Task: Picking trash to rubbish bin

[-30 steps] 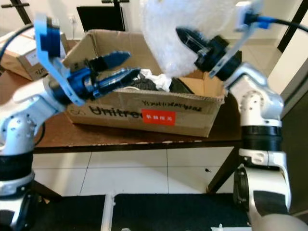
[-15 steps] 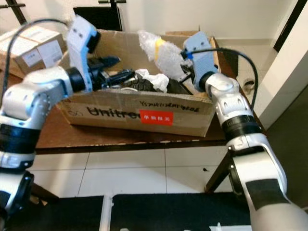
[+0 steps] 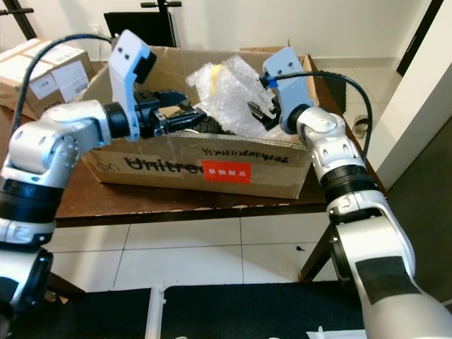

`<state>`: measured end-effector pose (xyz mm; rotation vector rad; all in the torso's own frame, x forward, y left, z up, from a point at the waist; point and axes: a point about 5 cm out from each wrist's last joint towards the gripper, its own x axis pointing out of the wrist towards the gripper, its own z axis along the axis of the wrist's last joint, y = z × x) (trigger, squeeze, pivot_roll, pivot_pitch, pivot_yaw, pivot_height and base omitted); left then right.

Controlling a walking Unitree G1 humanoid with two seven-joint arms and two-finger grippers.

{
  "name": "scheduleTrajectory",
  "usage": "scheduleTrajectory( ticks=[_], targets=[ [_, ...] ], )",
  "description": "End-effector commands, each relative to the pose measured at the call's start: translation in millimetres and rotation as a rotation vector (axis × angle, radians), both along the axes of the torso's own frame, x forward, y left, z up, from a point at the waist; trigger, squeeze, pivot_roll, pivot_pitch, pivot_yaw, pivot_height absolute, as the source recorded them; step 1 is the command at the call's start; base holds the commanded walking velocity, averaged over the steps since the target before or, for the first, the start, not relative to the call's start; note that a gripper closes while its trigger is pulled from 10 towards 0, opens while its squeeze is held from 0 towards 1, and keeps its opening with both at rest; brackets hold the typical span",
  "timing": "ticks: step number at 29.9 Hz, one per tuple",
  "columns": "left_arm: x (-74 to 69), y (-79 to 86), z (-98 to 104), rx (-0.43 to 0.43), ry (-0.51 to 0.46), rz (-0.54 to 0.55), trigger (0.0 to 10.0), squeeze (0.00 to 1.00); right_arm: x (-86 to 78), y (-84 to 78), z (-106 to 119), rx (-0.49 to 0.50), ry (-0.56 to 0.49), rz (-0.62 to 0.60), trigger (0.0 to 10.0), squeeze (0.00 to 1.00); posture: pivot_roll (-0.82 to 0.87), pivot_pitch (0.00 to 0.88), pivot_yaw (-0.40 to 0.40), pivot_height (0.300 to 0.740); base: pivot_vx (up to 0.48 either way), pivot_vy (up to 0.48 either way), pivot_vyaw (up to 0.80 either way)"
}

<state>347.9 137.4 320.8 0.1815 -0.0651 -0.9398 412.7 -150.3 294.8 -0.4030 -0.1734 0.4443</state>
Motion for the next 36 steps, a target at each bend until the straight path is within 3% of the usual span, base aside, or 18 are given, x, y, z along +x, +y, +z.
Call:
scheduleTrajectory(
  ticks=[1,2,8,10,12,13,14,15,16,17,18,19,20,24,26,27,29,36],
  targets=[
    [-0.7,-2.9,4.7,-0.020,-0.009,-0.027,10.0,0.00,1.4,-0.7,-7.2,0.003,0.029,-0.001,10.0,0.71,-0.04,0.090,0.025,0.740,0.000,0.000,0.00],
    [-1.0,-2.8,6.1,-0.026,-0.015,-0.030,10.0,0.00,1.3,0.1,-5.2,0.001,0.021,0.007,10.0,0.00,-0.04,0.090,0.025,0.740,0.000,0.000,0.00],
    [-2.1,-0.3,22.1,-0.118,-0.062,-0.028,10.0,0.00,0.5,-2.6,19.1,0.162,-0.043,0.026,10.0,0.00,-0.04,0.093,0.024,0.740,0.000,0.000,0.00],
    [-4.0,2.1,32.7,-0.199,-0.077,-0.045,10.0,0.00,-1.6,-8.7,39.9,0.408,-0.054,0.081,10.0,0.00,-0.04,0.097,0.025,0.740,0.000,0.000,0.00],
    [-11.9,4.5,38.3,-0.249,-0.082,-0.124,10.0,0.00,-10.1,-13.2,61.6,0.662,-0.041,0.273,10.0,0.00,-0.04,0.097,0.025,0.740,0.000,0.000,0.00],
    [-11.9,4.5,38.3,-0.249,-0.082,-0.124,10.0,0.00,-10.1,-13.2,61.6,0.662,-0.041,0.273,10.0,0.00,-0.04,0.097,0.025,0.740,0.000,0.000,0.00],
    [-25.6,2.9,35.2,-0.219,-0.098,-0.245,10.0,0.00,-20.6,-12.1,70.3,0.733,-0.030,0.455,10.0,0.00,-0.04,0.102,0.029,0.740,0.000,0.000,0.00],
    [-25.6,2.9,35.2,-0.219,-0.098,-0.245,10.0,0.00,-20.6,-12.1,70.3,0.733,-0.030,0.455,10.0,0.00,-0.04,0.102,0.029,0.740,0.000,0.000,0.00],
    [-39.6,0.1,26.4,-0.155,-0.097,-0.355,10.0,0.00,-31.9,-8.6,68.4,0.688,-0.025,0.584,10.0,0.00,-0.04,0.104,0.032,0.740,0.000,0.000,0.00],
    [-39.6,0.1,26.4,-0.155,-0.097,-0.355,10.0,0.00,-31.9,-8.6,68.4,0.688,-0.025,0.584,10.0,0.00,-0.04,0.104,0.032,0.740,0.000,0.000,0.00],
    [-54.9,-2.7,13.1,-0.104,-0.051,-0.467,10.0,0.00,-47.7,-3.5,58.5,0.622,0.010,0.736,10.0,0.00,-0.04,0.104,0.035,0.740,0.000,0.000,0.00],
    [-54.9,-2.7,13.1,-0.104,-0.051,-0.467,10.0,0.00,-47.7,-3.5,58.5,0.622,0.010,0.736,10.0,0.00,-0.04,0.104,0.035,0.740,0.000,0.000,0.00],
    [-67.2,-4.0,-3.0,-0.036,0.006,-0.541,10.0,0.00,-62.2,1.7,44.2,0.577,0.056,0.848,10.0,0.00,-0.04,0.105,0.036,0.740,0.000,0.000,0.00],
    [-85.6,-3.3,-39.6,0.104,0.144,-0.599,10.0,0.00,-83.6,8.9,9.9,0.585,0.167,0.950,10.0,0.00,-0.04,0.112,0.037,0.740,0.000,0.000,0.00],
    [-94.6,-2.1,-67.5,0.191,0.242,-0.586,10.0,0.00,-99.8,13.5,-19.8,0.585,0.267,0.984,10.0,0.00,-0.04,0.113,0.037,0.740,0.000,0.000,0.00],
    [-94.6,-2.1,-67.5,0.191,0.242,-0.586,10.0,0.00,-99.8,13.5,-19.8,0.585,0.267,0.984,10.0,0.00,-0.04,0.113,0.037,0.740,0.000,0.000,0.00],
    [-96.5,5.7,-107.1,0.280,0.389,-0.496,10.0,0.00,-117.4,16.1,-66.3,0.523,0.442,0.960,10.0,0.00,-0.04,0.124,0.034,0.740,0.000,0.000,0.00],
    [-83.3,18.5,-164.1,0.378,0.486,-0.241,10.0,0.00,-136.7,17.4,-108.6,0.495,0.609,0.918,10.0,0.00,-0.04,0.126,0.036,0.740,0.000,0.000,0.00]
  ],
)
